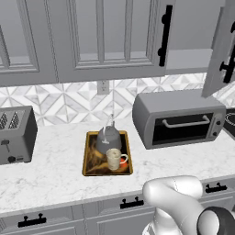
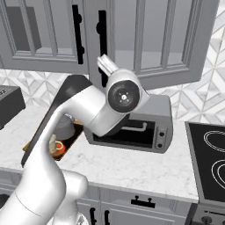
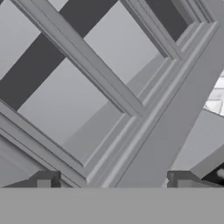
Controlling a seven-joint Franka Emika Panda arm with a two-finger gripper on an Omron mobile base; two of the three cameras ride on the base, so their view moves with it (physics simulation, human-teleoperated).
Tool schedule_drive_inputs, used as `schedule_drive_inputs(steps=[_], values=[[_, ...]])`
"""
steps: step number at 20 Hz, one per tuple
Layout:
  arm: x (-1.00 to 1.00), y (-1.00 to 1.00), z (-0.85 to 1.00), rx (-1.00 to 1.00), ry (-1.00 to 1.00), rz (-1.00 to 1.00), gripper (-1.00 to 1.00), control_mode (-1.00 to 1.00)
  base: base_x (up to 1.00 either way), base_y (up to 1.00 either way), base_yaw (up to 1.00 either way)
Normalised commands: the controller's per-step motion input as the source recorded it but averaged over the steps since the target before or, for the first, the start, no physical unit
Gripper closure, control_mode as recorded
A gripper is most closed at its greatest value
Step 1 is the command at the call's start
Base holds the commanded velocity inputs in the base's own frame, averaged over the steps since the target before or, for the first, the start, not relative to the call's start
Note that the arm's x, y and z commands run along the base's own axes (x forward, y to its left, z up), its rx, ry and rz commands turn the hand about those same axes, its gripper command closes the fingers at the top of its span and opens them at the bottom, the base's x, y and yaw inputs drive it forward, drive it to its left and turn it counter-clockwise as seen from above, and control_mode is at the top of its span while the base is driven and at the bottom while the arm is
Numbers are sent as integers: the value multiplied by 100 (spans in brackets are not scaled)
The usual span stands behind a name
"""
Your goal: Pick the kettle from the counter and place it on the tray. Then pick the mug from the cabinet and place it on the tray. Then close the cabinet doors.
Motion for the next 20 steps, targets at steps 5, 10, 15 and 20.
schedule_drive_inputs(steps=[5,10,15,20], values=[[93,22,0,2,1,0,-100,-100,0,0,0],[85,12,0,0,7,0,-100,-100,0,0,0],[81,8,-1,0,12,-1,-100,-100,0,0,0],[56,0,0,0,11,-2,-100,-100,0,0,0]])
